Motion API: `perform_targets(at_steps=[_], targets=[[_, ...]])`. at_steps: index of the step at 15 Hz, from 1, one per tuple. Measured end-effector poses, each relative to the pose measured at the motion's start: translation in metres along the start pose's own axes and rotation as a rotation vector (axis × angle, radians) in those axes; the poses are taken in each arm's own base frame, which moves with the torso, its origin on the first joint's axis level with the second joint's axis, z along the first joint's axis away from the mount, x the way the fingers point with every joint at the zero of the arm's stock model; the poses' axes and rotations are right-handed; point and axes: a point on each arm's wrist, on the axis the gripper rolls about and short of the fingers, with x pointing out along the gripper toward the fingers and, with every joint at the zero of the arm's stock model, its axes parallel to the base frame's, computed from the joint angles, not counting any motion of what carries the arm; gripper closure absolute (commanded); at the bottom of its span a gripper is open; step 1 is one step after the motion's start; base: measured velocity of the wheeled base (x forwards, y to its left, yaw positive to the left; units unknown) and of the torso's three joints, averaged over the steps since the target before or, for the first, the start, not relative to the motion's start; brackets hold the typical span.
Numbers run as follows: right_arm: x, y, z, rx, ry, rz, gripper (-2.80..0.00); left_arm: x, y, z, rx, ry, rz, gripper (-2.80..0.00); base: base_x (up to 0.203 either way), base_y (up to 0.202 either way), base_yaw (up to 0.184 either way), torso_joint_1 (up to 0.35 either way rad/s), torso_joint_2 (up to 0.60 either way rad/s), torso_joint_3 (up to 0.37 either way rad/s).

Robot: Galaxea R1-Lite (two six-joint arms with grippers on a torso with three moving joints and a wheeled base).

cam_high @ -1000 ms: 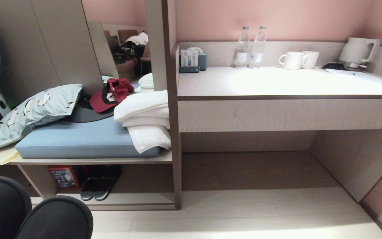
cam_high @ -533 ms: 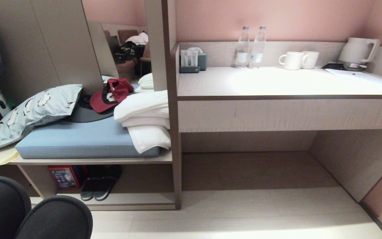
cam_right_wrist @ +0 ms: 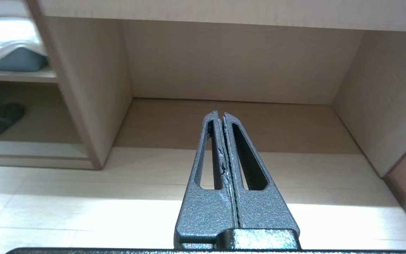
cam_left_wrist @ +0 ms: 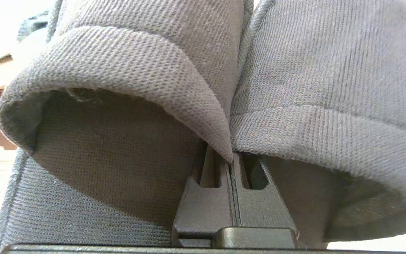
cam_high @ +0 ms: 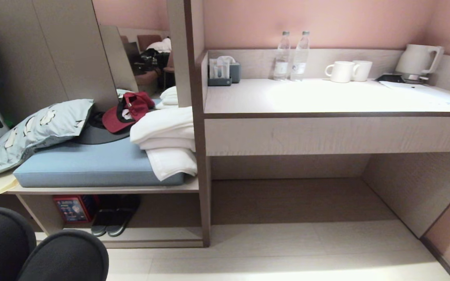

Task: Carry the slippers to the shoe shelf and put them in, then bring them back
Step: Place the slippers on the floor

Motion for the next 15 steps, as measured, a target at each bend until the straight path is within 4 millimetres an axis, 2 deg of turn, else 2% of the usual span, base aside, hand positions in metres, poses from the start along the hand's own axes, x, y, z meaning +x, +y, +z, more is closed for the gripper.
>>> perform_targets(at_steps=[15], targets=[[0.0, 0.0, 0.0, 0.0, 0.0, -0.001, 0.0, 0.0, 0.0, 0.0, 0.0, 0.0, 0.001, 0.0, 0.0, -0.196, 0.002, 0.001, 0.0, 0.002]])
